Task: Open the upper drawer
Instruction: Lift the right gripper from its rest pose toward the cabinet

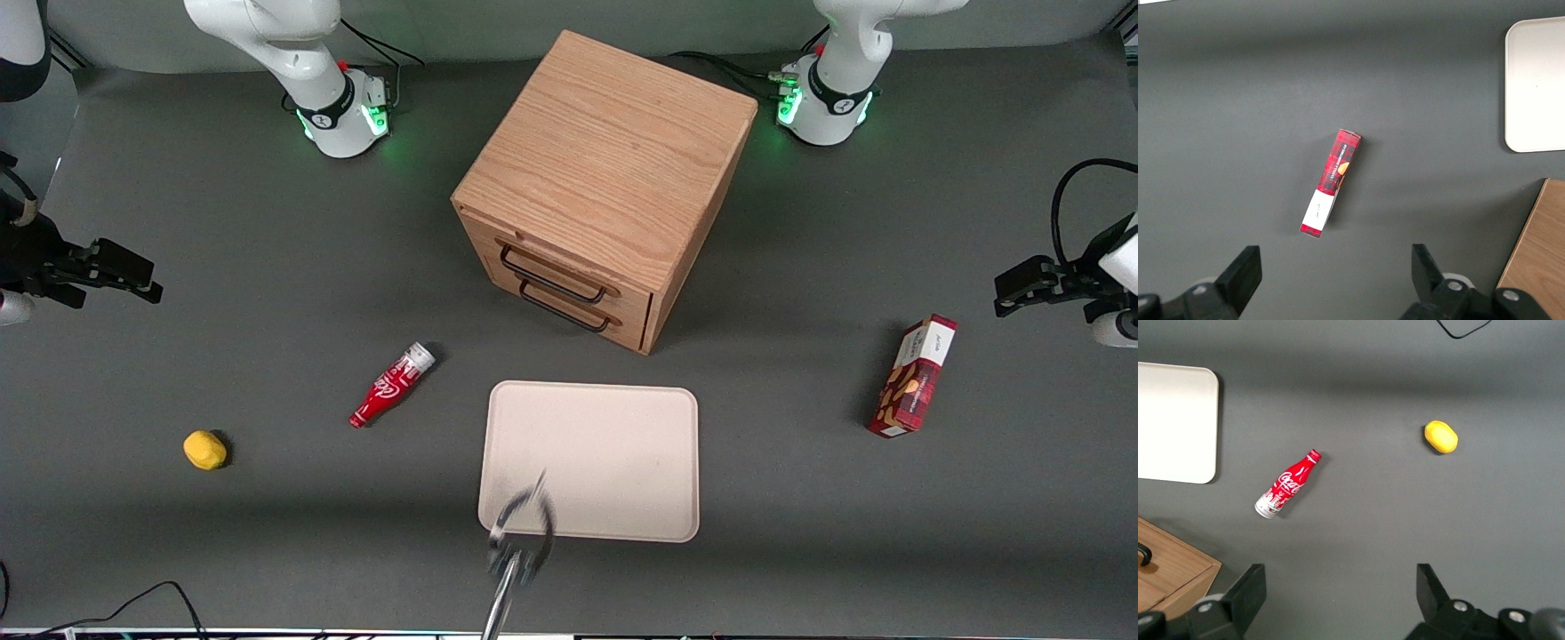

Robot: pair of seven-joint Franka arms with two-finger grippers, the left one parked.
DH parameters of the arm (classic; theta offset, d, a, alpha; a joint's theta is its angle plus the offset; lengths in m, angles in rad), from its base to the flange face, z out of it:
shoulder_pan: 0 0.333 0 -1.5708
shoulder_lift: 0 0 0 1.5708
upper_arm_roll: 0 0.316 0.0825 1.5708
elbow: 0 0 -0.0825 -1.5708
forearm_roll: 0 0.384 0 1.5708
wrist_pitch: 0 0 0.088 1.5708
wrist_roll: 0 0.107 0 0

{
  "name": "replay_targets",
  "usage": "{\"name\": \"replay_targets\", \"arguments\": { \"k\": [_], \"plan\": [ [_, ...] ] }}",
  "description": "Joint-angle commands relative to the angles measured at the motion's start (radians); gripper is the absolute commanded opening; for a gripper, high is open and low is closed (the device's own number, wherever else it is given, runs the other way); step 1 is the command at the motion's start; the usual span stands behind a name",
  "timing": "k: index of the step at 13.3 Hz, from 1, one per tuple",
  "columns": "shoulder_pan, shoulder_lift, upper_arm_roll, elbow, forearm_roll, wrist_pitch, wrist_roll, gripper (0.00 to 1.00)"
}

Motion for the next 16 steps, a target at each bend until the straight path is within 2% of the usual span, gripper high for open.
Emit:
{"name": "replay_targets", "arguments": {
  "k": [1,4,6,11,15,16],
  "plan": [
    [0.004,0.009,-0.011,0.015,-0.022,-0.017,0.022,1.00],
    [0.016,0.007,-0.003,0.021,-0.070,-0.022,0.008,1.00],
    [0.058,0.009,-0.003,0.051,-0.081,-0.057,-0.015,1.00],
    [0.223,0.012,-0.003,0.076,-0.081,-0.103,-0.045,1.00],
    [0.363,0.021,0.012,0.076,-0.070,-0.102,-0.195,1.00],
    [0.401,0.025,0.020,0.078,-0.069,-0.100,-0.188,1.00]
  ]
}}
